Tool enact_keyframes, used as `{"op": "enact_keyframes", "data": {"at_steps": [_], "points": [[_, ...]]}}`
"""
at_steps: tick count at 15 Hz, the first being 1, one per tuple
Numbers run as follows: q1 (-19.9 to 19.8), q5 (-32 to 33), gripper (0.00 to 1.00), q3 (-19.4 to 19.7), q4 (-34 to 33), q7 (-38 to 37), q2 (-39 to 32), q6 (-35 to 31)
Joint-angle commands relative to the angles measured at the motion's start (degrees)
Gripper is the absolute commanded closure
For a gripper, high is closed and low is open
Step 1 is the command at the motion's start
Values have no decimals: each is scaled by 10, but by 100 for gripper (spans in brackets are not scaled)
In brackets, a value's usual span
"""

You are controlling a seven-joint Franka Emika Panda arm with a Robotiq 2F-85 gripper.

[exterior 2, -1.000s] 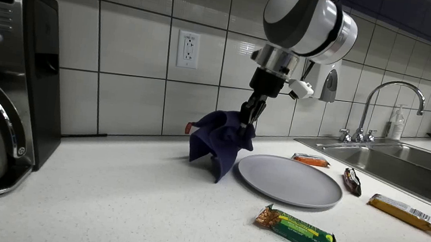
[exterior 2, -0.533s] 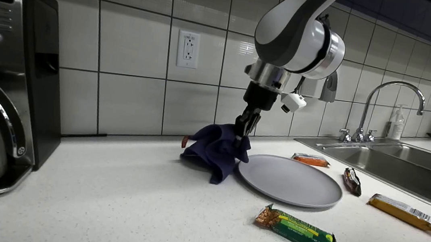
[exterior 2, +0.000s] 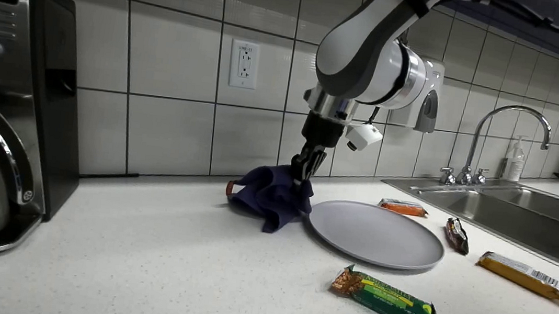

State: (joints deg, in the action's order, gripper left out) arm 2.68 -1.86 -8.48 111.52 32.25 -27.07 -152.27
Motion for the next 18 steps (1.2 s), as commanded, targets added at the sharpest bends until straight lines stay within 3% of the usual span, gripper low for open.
{"op": "enact_keyframes", "data": {"at_steps": [1, 9, 18], "points": [[-2, 24, 61, -7, -24, -35, -9, 13], [-43, -11, 3, -26, 31, -4, 85, 86], [-67, -14, 0, 19, 101, 4, 176, 160]]}}
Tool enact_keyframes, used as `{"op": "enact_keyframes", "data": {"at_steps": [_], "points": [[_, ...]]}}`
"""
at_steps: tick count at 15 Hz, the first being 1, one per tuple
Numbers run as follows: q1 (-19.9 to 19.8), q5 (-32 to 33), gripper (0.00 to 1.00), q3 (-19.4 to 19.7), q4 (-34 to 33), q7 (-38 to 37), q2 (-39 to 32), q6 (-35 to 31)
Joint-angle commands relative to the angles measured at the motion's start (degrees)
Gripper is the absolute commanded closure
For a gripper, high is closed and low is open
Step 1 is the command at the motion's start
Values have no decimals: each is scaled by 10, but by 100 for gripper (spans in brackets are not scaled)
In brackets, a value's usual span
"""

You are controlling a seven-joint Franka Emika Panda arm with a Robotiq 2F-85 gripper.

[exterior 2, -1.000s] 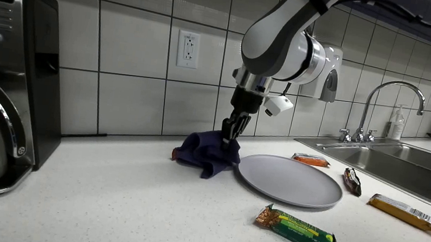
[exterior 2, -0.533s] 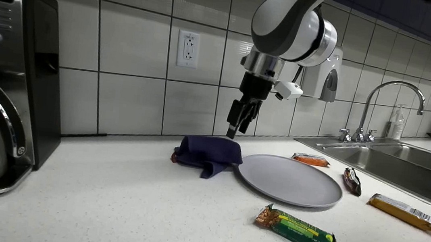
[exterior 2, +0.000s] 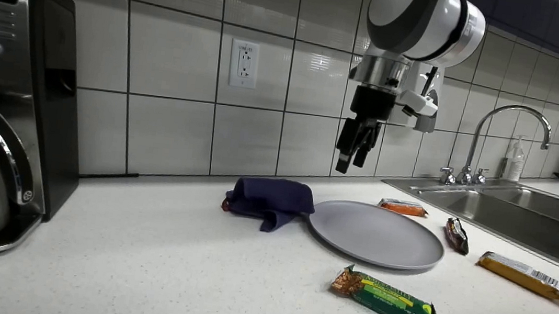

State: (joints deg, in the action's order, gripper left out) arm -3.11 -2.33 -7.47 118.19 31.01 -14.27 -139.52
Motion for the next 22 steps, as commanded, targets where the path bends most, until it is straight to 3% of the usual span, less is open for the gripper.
{"op": "enact_keyframes", "data": {"at_steps": [1, 16, 22], "points": [[3, -1, 0, 10, 5, 1, 8, 9], [1, -2, 0, 18, 24, 3, 30, 20], [-14, -15, 0, 24, 30, 65, 39, 18]]}}
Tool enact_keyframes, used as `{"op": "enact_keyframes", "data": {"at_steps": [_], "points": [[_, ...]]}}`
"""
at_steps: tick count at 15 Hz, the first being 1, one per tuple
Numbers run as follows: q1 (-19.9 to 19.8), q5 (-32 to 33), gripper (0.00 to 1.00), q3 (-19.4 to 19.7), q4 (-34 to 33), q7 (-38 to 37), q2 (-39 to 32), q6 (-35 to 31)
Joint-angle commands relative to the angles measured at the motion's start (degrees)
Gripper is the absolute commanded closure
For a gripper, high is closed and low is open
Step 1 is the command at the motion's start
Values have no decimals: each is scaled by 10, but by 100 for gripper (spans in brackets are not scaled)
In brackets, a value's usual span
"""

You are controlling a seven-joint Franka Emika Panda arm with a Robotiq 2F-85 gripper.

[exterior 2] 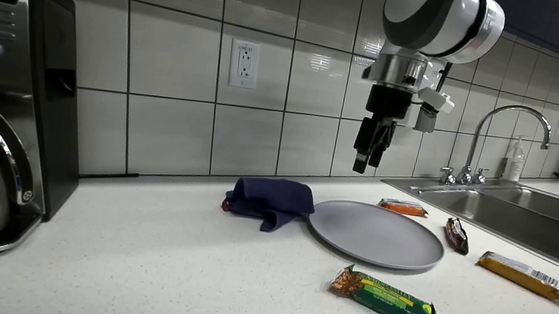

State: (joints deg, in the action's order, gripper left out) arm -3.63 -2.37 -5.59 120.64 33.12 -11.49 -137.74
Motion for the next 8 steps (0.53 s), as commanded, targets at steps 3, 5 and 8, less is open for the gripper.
{"op": "enact_keyframes", "data": {"at_steps": [3, 5, 8], "points": [[-18, -17, 0, 18, 7, 84, 12, -2], [-26, -15, 0, 28, 6, 106, 8, -4], [-37, -13, 0, 43, 1, 130, -1, -6]]}}
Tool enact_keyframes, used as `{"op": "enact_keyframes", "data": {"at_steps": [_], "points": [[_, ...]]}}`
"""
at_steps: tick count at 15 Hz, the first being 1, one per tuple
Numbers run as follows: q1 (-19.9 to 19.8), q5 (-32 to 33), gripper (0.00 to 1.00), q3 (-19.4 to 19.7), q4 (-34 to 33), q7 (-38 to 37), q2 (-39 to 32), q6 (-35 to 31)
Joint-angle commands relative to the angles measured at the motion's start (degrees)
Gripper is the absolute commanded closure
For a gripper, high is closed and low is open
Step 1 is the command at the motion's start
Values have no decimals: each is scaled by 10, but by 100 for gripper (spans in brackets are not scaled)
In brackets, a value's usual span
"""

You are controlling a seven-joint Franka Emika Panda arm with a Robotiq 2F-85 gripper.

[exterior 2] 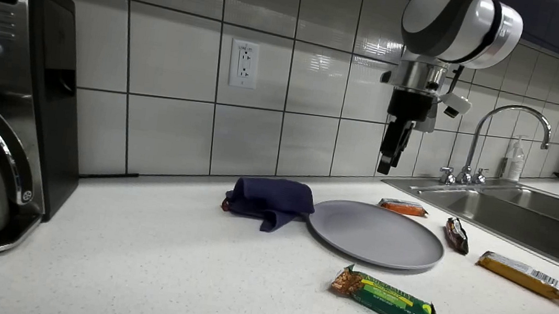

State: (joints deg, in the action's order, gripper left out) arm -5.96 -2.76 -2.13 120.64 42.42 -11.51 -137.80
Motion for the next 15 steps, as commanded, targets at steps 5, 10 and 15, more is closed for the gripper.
{"op": "enact_keyframes", "data": {"at_steps": [5, 10, 15], "points": [[-29, -4, 0, 24, -8, 79, -22, -17], [-45, -3, 0, 31, -28, 120, -52, -24], [-63, -1, 0, 35, -62, 150, -86, -19]]}}
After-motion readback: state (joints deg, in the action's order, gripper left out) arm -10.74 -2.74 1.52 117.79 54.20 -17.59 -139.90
